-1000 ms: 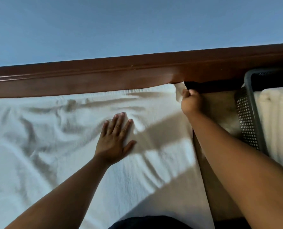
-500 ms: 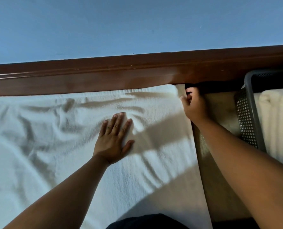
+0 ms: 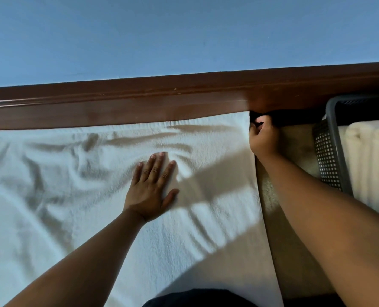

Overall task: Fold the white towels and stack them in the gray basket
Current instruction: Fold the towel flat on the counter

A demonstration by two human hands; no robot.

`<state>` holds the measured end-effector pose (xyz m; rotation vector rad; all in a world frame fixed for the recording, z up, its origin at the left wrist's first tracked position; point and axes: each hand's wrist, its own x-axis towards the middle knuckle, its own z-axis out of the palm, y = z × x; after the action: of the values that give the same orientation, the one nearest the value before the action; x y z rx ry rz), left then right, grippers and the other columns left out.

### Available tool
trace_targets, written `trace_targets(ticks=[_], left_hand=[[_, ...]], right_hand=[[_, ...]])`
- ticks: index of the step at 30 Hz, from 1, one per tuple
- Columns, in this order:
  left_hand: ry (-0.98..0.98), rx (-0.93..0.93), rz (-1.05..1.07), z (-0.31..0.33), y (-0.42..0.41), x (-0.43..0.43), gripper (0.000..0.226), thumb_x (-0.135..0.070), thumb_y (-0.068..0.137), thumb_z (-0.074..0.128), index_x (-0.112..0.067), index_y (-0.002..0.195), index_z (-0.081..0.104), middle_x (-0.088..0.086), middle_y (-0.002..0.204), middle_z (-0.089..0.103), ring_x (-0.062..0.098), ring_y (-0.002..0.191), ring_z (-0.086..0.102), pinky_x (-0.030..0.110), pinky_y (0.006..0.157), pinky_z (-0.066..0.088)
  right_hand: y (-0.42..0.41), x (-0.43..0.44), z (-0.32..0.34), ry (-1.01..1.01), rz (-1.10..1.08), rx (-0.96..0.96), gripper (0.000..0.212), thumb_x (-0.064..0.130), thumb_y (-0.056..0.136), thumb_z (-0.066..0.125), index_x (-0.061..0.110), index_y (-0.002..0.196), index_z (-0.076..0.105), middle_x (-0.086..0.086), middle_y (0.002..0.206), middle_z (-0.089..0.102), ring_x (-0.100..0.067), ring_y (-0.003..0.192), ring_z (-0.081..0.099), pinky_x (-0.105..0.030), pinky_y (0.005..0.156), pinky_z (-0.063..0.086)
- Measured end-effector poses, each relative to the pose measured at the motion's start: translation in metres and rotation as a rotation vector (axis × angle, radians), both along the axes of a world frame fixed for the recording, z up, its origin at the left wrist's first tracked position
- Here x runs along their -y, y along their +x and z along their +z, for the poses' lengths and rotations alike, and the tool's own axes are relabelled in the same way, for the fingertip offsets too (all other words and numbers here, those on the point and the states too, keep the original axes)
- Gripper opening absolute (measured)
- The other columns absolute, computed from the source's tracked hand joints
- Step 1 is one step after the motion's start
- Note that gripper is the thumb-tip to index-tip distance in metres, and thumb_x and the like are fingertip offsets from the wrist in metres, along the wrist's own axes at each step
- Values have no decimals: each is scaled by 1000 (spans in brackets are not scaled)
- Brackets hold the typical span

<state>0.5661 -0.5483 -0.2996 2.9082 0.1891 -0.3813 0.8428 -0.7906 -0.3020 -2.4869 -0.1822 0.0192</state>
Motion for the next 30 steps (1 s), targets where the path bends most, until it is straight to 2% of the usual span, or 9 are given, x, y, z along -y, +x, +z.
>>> trace_targets(ticks=[2,4,6,9,12,15,20,25,30], left_hand=[[-2,-5,-4,1,0,0,78,-66,98,25,-29,162,-1,4,169,-14,24,156,-11,50,125,1],[0,-8,-5,1,-1,0,78,-66,98,25,-29,162,-2,3,169,-15,24,156,-12,49,125,1],[-1,-3,0,0,0,0,78,-66,98,25,-29,162,-1,3,169,-14,24,156,-12,49,125,1],[1,-6,-1,0,0,1,78,-66,98,23,-29,162,-2,4,169,-15,24,156,-13,49,125,0],[-8,-10,-1,1,0,1,77,-65,99,25,-29,162,-3,4,169,-16,24,155,-14,48,125,-2],[-36,-18,9,4,0,2,76,-63,101,27,-29,161,-5,3,168,-19,23,154,-18,46,125,-6],[-122,-86,68,12,-24,4,72,-60,103,26,-35,159,-12,-3,165,-29,18,152,-27,39,125,-9],[-153,-152,185,32,-100,24,70,-54,103,34,-34,161,0,-4,167,-20,19,156,-11,40,126,8],[-175,-216,346,51,-213,54,68,-47,104,40,-34,161,5,-9,168,-14,16,156,-4,39,123,19]], right_hand=[[-1,-6,3,24,-88,-32,29,19,99,51,-7,108,59,-24,86,65,-40,77,60,-31,62,27],[-8,-8,9,168,-157,-96,39,34,99,45,-3,107,55,-4,73,57,-30,68,54,-29,59,27],[-20,-2,14,269,-141,-127,41,44,92,51,6,105,50,7,73,49,-13,62,49,-26,55,33],[-39,17,6,107,-33,-125,43,40,87,71,7,108,52,-4,85,54,-15,66,51,-28,55,35],[-39,27,0,-39,-126,-69,21,20,95,62,2,105,55,-17,91,64,-34,78,62,-28,62,35],[-43,25,11,-51,-171,-158,16,12,97,57,2,109,54,-19,102,65,-32,87,63,-30,67,41],[-108,28,40,-185,135,-77,17,16,93,55,12,110,56,-11,119,50,-22,88,53,-32,73,45],[-206,48,53,-306,494,-259,22,21,90,57,20,112,60,-3,118,51,-25,106,54,-35,88,48],[-284,63,66,-360,698,-397,29,27,93,53,24,122,56,2,126,44,-21,118,49,-34,91,46]])
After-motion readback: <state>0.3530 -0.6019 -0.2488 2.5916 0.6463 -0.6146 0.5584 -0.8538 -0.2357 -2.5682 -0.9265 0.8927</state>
